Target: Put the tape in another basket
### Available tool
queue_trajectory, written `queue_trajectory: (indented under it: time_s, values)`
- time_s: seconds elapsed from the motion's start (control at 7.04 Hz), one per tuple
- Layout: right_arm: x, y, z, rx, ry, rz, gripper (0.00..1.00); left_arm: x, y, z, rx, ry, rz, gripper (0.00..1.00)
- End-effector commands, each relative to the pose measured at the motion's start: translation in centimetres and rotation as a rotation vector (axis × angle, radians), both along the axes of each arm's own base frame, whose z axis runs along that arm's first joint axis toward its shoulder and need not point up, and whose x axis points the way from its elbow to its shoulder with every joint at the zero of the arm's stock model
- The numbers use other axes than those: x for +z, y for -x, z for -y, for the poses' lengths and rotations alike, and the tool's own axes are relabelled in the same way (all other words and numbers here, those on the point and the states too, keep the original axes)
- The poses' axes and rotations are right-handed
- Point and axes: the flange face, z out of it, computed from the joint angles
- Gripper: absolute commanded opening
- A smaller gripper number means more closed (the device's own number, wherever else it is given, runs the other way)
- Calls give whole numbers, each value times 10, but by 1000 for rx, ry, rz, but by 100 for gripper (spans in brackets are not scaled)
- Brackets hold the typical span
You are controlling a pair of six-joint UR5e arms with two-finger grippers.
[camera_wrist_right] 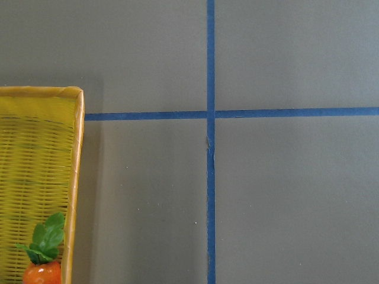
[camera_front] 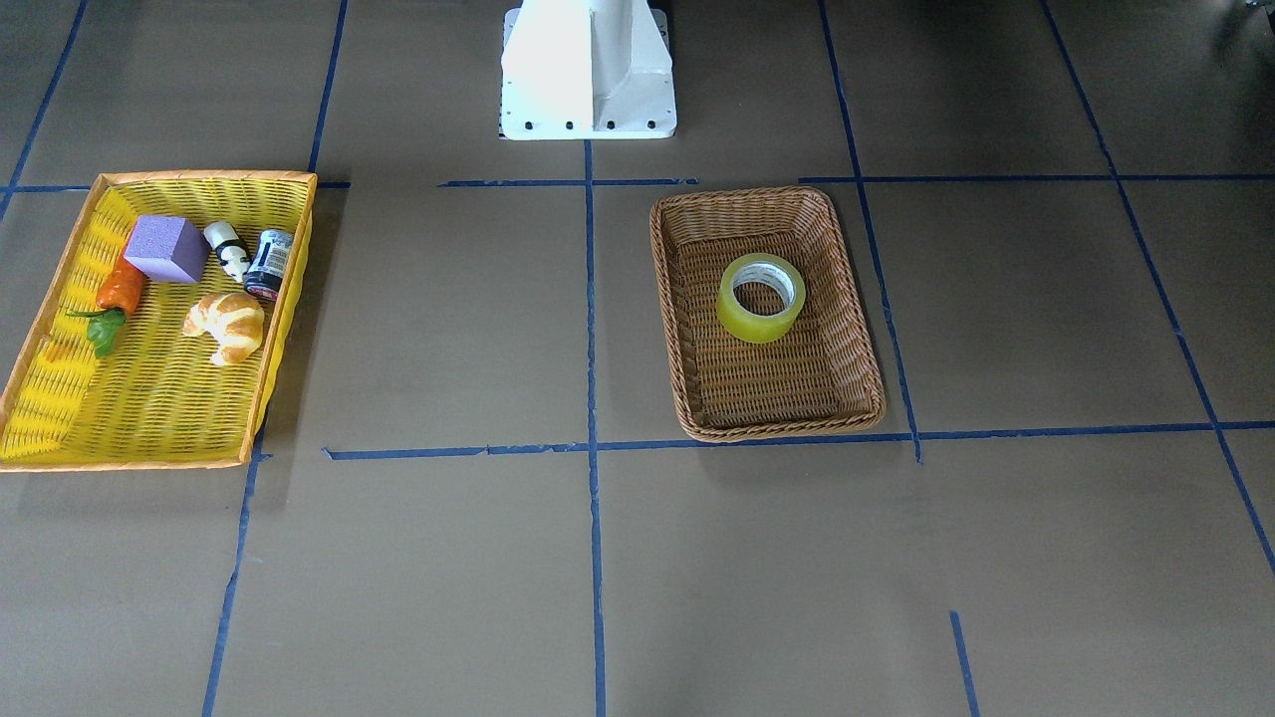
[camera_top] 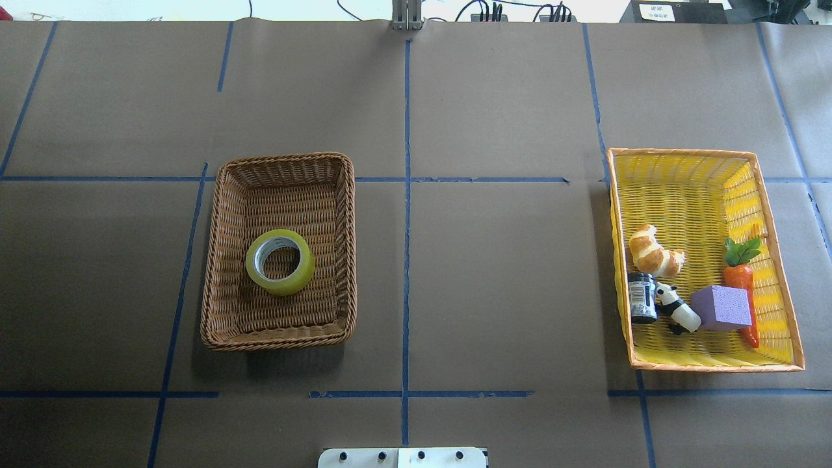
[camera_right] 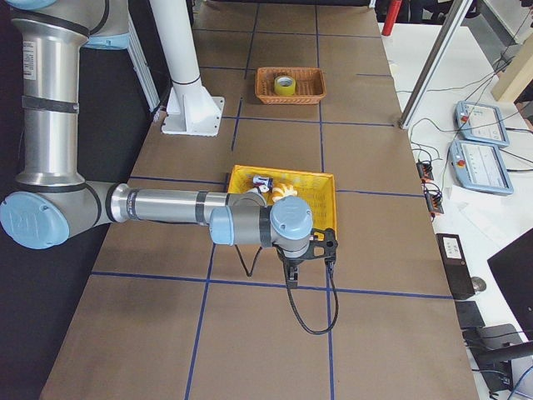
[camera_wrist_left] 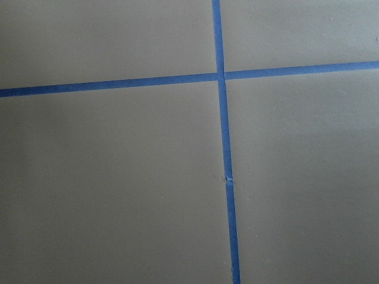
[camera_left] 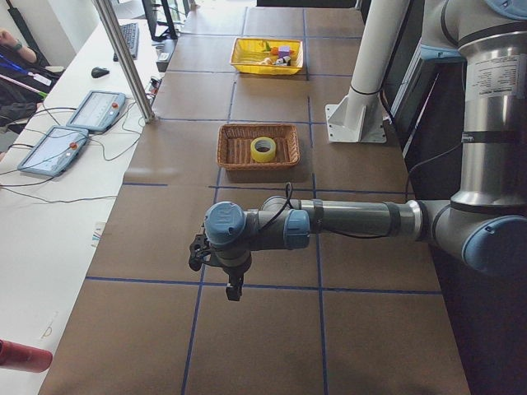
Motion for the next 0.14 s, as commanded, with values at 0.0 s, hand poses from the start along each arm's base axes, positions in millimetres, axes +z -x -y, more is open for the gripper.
queue_trajectory:
  time_s: [0.0]
  values:
    - [1,0,0,-1,0,-2,100,1,1,0,0,-2,0,100]
